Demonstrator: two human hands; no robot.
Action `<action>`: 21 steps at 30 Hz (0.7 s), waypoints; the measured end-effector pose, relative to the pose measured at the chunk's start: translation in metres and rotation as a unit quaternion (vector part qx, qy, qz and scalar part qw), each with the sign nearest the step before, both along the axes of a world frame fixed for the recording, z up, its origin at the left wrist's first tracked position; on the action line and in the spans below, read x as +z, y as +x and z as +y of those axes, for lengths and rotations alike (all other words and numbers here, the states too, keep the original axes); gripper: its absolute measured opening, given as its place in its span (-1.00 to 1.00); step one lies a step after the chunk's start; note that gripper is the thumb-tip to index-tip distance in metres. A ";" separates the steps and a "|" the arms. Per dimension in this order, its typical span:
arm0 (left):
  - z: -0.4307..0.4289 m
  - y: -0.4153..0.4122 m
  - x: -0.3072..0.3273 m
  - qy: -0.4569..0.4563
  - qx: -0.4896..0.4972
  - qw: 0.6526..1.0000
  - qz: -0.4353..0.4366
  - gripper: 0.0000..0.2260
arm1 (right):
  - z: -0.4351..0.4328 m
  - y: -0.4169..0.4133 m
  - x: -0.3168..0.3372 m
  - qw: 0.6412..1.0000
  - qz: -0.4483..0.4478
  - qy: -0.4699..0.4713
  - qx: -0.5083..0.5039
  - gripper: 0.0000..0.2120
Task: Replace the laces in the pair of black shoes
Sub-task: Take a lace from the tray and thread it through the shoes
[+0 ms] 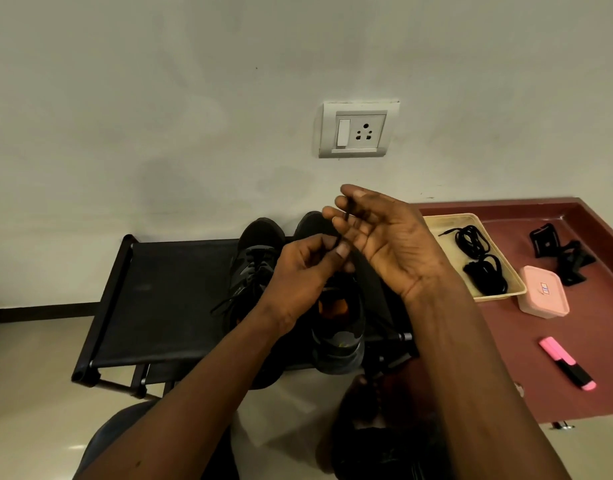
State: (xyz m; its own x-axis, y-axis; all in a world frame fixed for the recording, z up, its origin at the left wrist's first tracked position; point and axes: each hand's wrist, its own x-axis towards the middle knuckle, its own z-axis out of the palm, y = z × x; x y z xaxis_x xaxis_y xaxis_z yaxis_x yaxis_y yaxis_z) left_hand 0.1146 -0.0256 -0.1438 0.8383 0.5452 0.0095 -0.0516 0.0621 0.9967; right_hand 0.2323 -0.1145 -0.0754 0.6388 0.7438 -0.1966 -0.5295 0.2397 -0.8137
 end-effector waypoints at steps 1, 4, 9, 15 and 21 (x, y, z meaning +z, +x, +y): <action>0.002 -0.002 0.000 -0.010 0.013 1.000 -0.002 -0.82 | 0.000 0.002 -0.003 1.000 -0.011 -0.005 -0.024 -0.77; 0.013 -0.006 -0.001 -0.022 0.053 0.998 -0.003 -0.80 | -0.001 0.011 -0.016 0.991 -0.074 -0.060 -0.094 -0.79; 0.035 -0.016 -0.004 0.014 0.111 0.994 0.018 -0.83 | -0.007 0.027 -0.039 0.980 -0.071 -0.103 -0.153 -0.79; 0.054 -0.026 -0.006 0.020 0.190 0.981 0.022 -0.85 | -0.018 0.045 -0.063 0.960 -0.082 -0.165 -0.212 -0.82; 0.040 -0.046 -0.011 0.076 0.243 0.966 0.040 -0.84 | -0.021 0.034 -0.086 0.880 -0.270 -0.359 -0.154 -0.67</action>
State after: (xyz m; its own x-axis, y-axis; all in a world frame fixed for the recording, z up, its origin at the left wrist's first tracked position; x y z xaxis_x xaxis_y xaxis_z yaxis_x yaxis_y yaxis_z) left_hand 0.0682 0.0140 -0.1545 0.4851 0.8720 0.0659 0.0394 -0.0971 0.9945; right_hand 0.2668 -0.1360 -0.1610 0.9327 0.3276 -0.1507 -0.0183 -0.3746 -0.9270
